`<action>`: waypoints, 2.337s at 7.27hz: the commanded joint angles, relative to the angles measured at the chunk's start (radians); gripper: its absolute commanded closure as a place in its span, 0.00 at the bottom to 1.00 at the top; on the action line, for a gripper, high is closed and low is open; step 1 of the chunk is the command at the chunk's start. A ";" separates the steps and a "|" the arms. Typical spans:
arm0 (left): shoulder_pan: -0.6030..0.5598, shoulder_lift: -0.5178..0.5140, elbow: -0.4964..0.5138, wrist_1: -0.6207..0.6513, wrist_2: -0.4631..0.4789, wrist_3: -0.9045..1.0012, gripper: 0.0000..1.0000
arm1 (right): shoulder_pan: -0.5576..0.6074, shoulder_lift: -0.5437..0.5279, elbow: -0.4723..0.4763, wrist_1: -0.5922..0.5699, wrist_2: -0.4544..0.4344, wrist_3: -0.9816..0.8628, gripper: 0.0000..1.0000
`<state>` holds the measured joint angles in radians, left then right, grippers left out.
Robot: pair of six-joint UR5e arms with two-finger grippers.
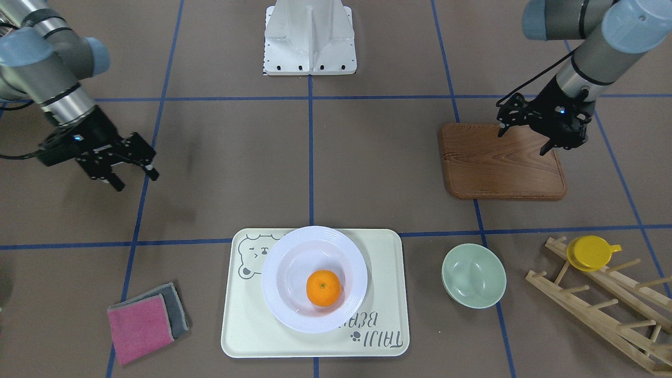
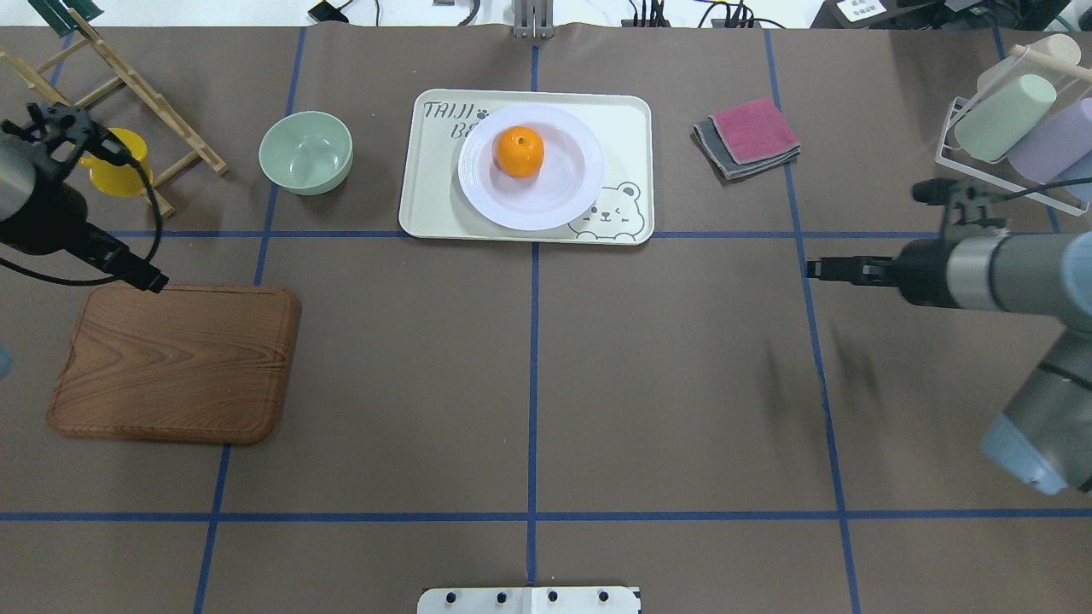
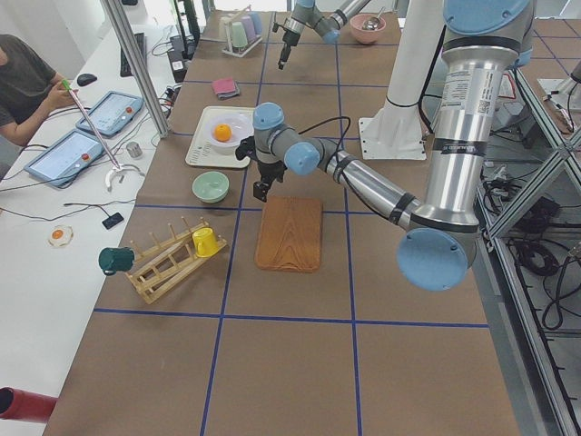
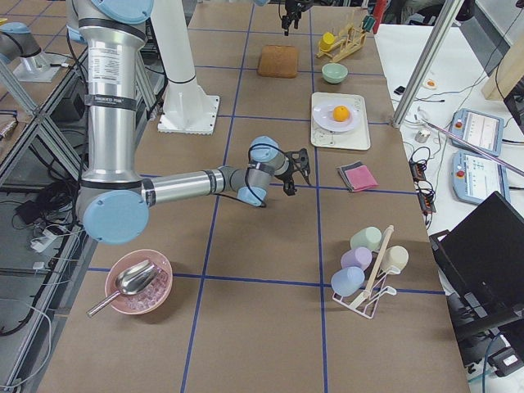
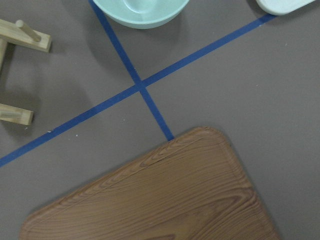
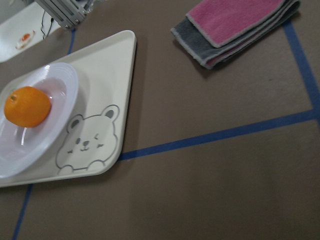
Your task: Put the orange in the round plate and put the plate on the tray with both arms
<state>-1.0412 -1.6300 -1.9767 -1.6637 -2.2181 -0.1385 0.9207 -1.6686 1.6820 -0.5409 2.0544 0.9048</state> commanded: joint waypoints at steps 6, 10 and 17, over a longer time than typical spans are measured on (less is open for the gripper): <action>-0.262 0.088 0.126 0.008 -0.011 0.427 0.01 | 0.533 0.083 0.074 -1.040 0.277 -1.220 0.00; -0.313 0.088 0.199 0.038 -0.117 0.415 0.01 | 0.546 0.115 0.093 -1.157 0.270 -1.281 0.00; -0.324 0.104 0.193 0.025 -0.180 0.312 0.01 | 0.540 0.138 0.143 -1.254 0.279 -1.262 0.00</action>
<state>-1.3660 -1.5310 -1.7802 -1.6347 -2.3850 0.1774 1.4607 -1.5254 1.8237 -1.7945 2.3310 -0.3580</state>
